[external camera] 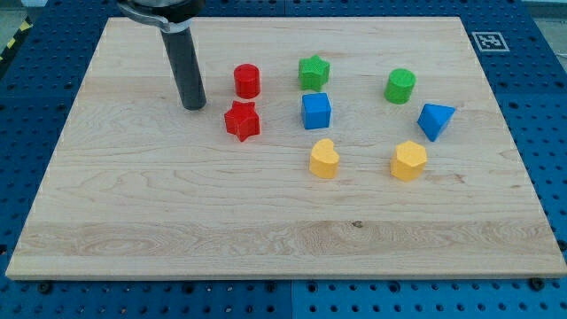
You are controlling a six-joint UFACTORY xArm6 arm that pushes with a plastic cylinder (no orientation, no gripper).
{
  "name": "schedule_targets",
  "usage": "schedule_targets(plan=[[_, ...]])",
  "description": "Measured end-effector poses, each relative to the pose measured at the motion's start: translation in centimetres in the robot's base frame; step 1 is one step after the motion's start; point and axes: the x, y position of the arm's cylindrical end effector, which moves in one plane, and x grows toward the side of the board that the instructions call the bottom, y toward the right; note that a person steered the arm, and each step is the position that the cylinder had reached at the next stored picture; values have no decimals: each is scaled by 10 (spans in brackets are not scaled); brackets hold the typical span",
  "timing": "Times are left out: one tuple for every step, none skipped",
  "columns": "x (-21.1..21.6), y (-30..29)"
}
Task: Nudge the red star a bit to the bottom
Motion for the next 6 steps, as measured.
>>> schedule_targets(plan=[[0, 2], [0, 4], [2, 4], [2, 4], [3, 4], [3, 8]])
